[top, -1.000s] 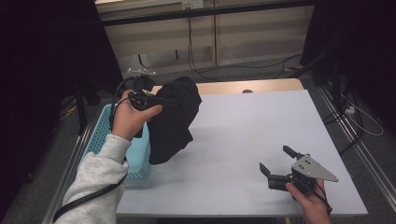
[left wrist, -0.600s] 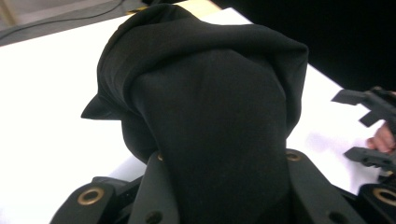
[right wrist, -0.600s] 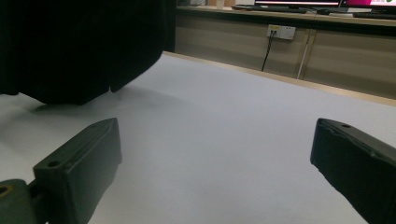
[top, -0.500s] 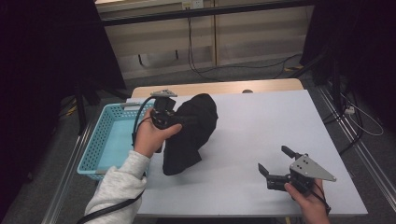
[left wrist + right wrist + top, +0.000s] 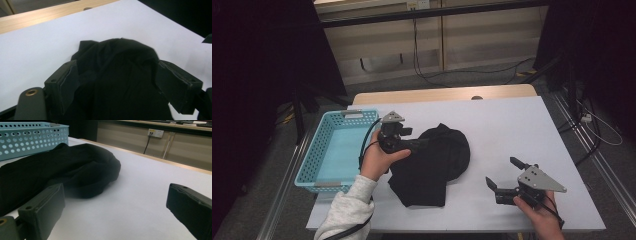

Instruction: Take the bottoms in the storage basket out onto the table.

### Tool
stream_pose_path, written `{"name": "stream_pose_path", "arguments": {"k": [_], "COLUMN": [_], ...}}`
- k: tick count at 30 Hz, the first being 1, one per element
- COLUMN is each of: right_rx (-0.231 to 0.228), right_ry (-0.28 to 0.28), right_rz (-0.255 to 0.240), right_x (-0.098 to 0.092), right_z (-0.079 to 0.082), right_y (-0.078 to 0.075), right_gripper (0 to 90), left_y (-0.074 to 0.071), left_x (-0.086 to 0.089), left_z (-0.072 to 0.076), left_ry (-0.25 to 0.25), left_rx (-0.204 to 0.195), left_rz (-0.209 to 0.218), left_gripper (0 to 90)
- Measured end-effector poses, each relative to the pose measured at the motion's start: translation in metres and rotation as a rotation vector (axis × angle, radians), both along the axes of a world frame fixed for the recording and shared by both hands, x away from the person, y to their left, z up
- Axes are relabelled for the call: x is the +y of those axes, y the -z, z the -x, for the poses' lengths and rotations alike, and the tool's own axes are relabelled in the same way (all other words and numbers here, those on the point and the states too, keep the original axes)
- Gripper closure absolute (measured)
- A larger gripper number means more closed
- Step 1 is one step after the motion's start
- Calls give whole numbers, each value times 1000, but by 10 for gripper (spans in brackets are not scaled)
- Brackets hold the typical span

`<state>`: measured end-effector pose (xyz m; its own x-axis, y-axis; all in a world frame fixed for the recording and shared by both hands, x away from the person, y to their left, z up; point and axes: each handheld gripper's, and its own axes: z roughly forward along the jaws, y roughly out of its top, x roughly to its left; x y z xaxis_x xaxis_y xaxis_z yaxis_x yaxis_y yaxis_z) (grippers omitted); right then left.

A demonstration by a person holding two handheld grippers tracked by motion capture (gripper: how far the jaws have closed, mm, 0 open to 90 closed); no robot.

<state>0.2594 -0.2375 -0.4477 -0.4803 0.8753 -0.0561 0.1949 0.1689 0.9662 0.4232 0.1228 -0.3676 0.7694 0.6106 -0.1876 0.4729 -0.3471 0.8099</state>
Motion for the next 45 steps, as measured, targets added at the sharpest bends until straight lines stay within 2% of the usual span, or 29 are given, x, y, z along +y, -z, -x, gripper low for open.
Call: {"name": "stream_pose_path", "arguments": {"k": [5,6,9,14,17,18,21,25,27,30,33,39,45], "right_rx": [27,30,40,58,74,77,90,102,114,119,126,135,138], "right_ry": [-14,-16,-21,-41,-55,-61,-63,-67,-60,-51,-41,-29,-19], "right_rz": [16,20,26,35,41,41,34,59,71,80,74,85,105], "right_x": [6,7,10,16,18,20,24,32,39,44,52,61,63], "right_z": [-2,-3,-5,-10,-13,-15,-21,-33,-43,-50,-61,-71,-73], "right_y": [1,1,1,2,2,2,1,1,1,1,-1,-5,-4], "right_gripper": [10,10,10,10,10,10,10,10,14,15,21,27,28], "left_y": [8,11,14,22,28,28,32,35,35,37,37,40,40], "left_x": [7,10,14,19,22,23,26,29,31,34,37,37,35], "left_z": [3,5,7,8,7,7,7,8,9,10,12,14,13], "left_ry": [-13,-10,-20,-34,-46,-44,-46,-50,-50,-60,-73,-73,-75], "left_rx": [-6,-25,-42,-24,4,5,6,6,-3,-3,-8,2,-1], "left_rz": [-27,-41,-54,-19,-20,-30,-22,-27,-28,-35,-39,-39,-30], "left_gripper": [172,172,165,158,150,137,132,131,121,117,104,100,100]}}
